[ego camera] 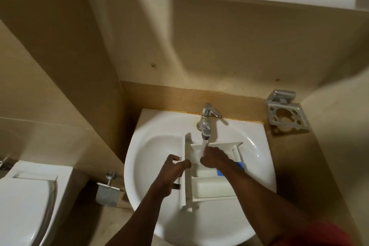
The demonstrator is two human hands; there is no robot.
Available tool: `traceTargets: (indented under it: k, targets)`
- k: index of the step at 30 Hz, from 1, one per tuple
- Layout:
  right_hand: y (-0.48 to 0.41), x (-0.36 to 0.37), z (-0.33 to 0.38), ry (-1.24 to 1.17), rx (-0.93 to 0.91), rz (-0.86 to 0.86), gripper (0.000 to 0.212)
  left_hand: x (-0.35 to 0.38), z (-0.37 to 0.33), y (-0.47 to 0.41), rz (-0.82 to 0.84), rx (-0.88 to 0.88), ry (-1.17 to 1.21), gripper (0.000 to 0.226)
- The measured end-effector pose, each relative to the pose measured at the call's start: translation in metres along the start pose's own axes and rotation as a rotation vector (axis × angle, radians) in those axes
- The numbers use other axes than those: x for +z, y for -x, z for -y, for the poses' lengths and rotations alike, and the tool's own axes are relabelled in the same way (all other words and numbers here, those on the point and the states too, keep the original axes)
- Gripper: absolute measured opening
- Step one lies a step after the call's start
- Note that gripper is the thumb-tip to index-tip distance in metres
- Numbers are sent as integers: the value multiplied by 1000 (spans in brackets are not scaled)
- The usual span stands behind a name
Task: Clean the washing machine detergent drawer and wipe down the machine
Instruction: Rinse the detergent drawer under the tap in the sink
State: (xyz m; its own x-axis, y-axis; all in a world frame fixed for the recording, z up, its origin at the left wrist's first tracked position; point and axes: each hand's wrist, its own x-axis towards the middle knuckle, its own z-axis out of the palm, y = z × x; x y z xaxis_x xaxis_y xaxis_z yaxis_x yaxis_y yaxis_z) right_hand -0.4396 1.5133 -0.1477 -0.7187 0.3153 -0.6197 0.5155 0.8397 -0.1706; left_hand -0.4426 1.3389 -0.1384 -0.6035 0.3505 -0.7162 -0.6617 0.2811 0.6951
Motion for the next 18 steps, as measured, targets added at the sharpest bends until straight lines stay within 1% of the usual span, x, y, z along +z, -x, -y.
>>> traceTargets:
  k: [2,4,5,6,7,8,10,12,14,18]
  targets:
    - [-1,4,18,2,-105,39,42,-4,0,0,-16,0,19,40]
    - [-2,-1,31,-80,-223,64,30,-12,0,-1,-47,7,39,34]
    - [-5,-3,32,-126,-260,86,23,-15,0,-2,-58,8,41,32]
    - [-7,-6,31,-120,-273,119,18,-17,0,-2,-68,9,38,31]
    - [-9,-10,26,-89,-268,150,19,-18,0,-2,-74,11,31,32]
    - [-9,-16,18,-43,-241,162,27,-19,0,-2,-80,13,23,32]
    - [-11,-27,-2,58,-134,120,39,-19,-1,-2,-90,18,15,32]
    - [-10,-35,-17,163,-29,90,40,-18,-1,-4,-93,36,3,32]
    - [-5,-37,-14,245,-46,111,39,-13,1,-6,-110,56,-18,32]
    - [-5,-22,25,189,-210,235,42,-5,5,-8,-174,69,-38,33]
